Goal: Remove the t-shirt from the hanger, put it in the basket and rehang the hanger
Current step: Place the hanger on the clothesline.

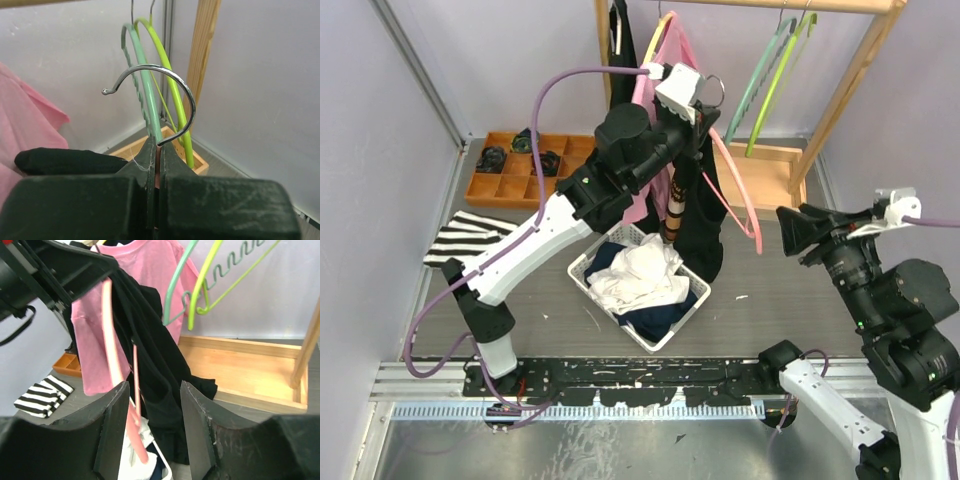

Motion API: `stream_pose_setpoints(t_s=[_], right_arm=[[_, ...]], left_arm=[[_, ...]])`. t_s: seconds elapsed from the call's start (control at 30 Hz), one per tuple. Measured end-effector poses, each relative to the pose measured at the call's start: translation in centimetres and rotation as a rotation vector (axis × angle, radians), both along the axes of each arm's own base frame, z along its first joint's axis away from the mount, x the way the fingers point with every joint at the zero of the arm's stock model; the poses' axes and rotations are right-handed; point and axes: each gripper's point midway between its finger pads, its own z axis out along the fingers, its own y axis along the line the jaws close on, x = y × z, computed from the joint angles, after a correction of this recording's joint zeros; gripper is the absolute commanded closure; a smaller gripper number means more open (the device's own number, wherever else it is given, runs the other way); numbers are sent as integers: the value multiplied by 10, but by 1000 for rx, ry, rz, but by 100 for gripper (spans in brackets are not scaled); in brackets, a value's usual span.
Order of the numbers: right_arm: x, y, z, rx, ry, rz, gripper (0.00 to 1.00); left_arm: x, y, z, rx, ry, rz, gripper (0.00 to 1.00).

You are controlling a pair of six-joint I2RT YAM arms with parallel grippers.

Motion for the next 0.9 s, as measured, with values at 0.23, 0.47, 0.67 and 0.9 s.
stream_pose_setpoints(t_s=[0.23,0.47,0.67,0.9], right_arm=[[29,30,-1,-37,38,87,47],[46,44,-8,-77,69,120,46],[54,45,-14,-107,87,111,46],[57,45,-19,-120,91,108,51]], left_arm=[[-4,-24,-20,66,41,-5,100],[-4,-40,-32,115,56,-10,100],[-11,-42,-32,129,56,-20,100],[-14,-43,-35,144,62,-25,100]])
